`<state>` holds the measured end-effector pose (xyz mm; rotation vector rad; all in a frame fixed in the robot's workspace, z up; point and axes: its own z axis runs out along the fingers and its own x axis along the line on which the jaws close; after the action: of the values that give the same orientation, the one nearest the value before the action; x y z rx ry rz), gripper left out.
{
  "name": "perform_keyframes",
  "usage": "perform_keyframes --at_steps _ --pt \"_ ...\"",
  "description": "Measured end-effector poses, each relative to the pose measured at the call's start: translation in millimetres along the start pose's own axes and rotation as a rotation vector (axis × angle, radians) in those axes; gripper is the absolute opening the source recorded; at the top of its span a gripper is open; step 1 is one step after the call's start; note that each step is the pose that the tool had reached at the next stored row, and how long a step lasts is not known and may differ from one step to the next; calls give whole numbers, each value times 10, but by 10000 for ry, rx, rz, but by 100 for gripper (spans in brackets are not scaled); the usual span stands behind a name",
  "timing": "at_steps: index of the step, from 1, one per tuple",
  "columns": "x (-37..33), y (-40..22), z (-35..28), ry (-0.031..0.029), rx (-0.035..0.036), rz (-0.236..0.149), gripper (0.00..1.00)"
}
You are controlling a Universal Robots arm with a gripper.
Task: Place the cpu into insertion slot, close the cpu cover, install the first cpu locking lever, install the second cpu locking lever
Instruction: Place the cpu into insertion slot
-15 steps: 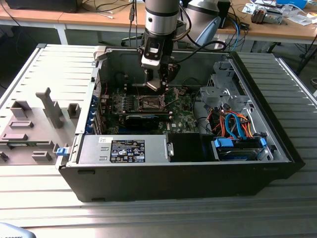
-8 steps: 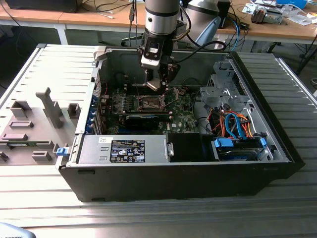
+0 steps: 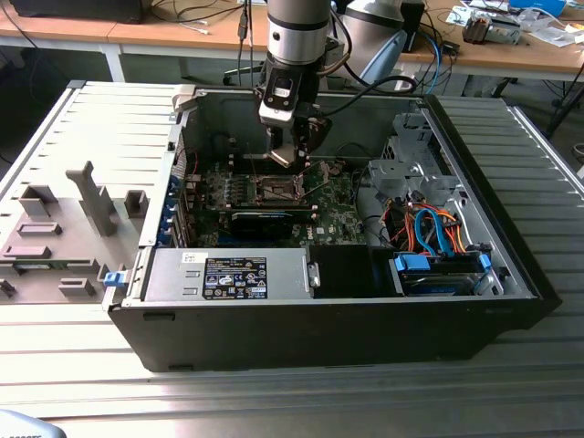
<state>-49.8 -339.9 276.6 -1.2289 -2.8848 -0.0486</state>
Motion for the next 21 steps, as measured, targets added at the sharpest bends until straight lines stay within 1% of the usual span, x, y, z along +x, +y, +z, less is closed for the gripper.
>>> perform_keyframes --at_steps 18,19,21 --pt "0 0 0 -6 -4 235 55" --pt "0 0 0 -7 -4 262 55" --pt "0 0 1 -11 -8 434 55"
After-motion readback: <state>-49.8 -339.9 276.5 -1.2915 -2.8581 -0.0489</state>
